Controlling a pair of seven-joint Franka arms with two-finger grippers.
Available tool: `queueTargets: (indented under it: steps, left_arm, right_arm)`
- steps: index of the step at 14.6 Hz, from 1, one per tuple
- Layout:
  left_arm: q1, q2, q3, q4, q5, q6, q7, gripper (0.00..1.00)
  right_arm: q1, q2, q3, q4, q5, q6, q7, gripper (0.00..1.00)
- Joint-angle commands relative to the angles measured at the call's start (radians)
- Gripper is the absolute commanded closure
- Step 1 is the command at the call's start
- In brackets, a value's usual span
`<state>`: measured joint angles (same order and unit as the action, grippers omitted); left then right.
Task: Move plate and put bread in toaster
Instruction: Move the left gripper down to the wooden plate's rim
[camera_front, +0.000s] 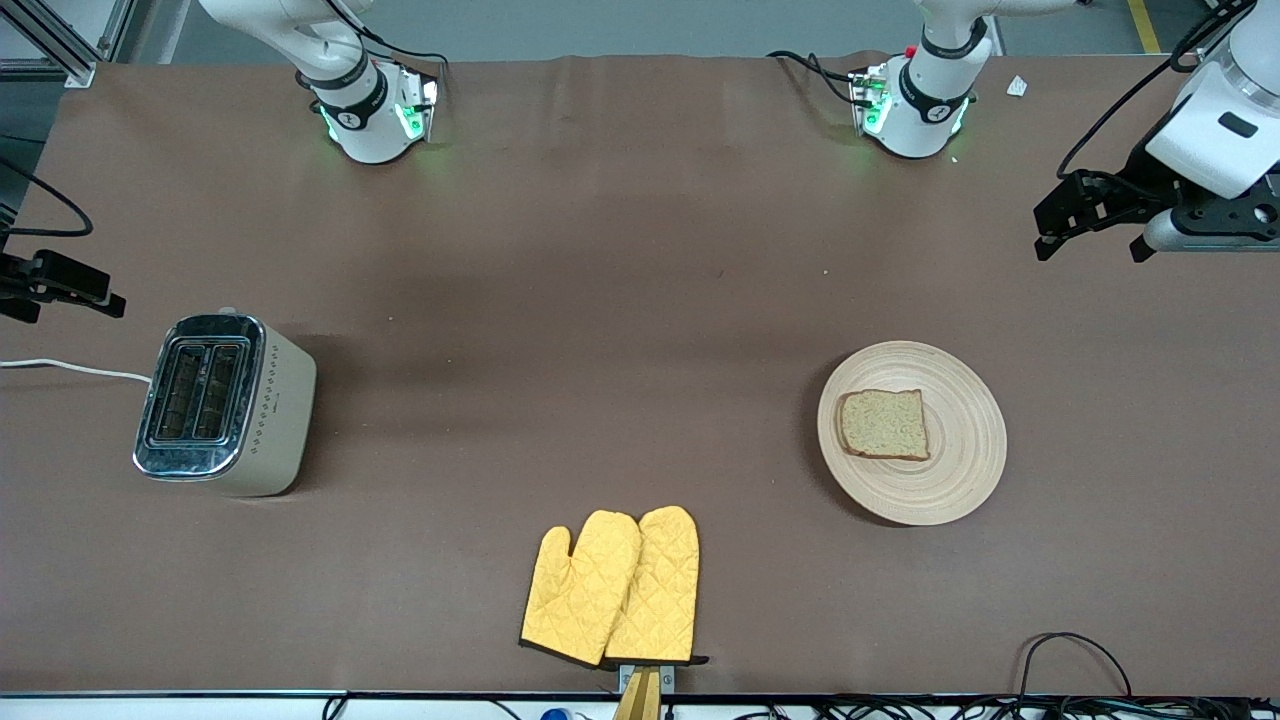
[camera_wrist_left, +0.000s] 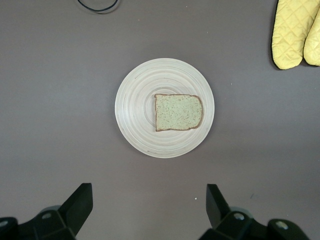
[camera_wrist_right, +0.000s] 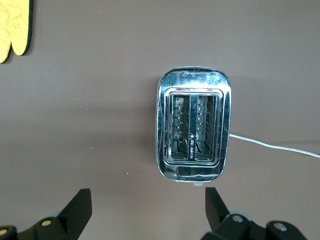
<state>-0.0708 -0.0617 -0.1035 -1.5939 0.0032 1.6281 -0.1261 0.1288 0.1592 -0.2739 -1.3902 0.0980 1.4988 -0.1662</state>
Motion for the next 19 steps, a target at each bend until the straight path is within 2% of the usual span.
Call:
queueTargets:
  steps: [1,6,7,9,11,15,19]
  left_arm:
    - [0.005,0.019,-0.008,0.028,0.020,-0.017,0.029,0.00]
    - [0.022,0.043,0.004,0.029,0.017,-0.030,0.037,0.00]
    - [0.058,0.062,0.011,0.026,0.000,-0.031,0.058,0.00]
    - [0.130,0.127,0.013,0.026,-0.111,-0.030,0.114,0.00]
    - [0.227,0.221,0.013,0.038,-0.202,-0.022,0.160,0.00]
    - [0.400,0.432,0.011,0.061,-0.395,-0.004,0.438,0.00]
    - [0.470,0.689,0.011,0.133,-0.528,0.036,0.659,0.00]
  right_arm:
    - [0.000,-0.018,0.004,-0.009,-0.015,-0.008,0.001,0.00]
    - [0.000,-0.018,0.004,-0.009,-0.015,-0.008,0.001,0.00]
    - [0.000,-0.018,0.004,-0.009,-0.015,-0.008,0.001,0.00]
    - [0.000,-0.018,0.004,-0.009,-0.015,-0.008,0.001,0.00]
    - [0.000,-0.018,0.004,-0.009,-0.015,-0.008,0.001,0.00]
    - [0.000,-0.018,0.004,-0.009,-0.015,-0.008,0.001,0.00]
    - [-0.001,-0.018,0.004,-0.009,-0.015,-0.008,0.001,0.00]
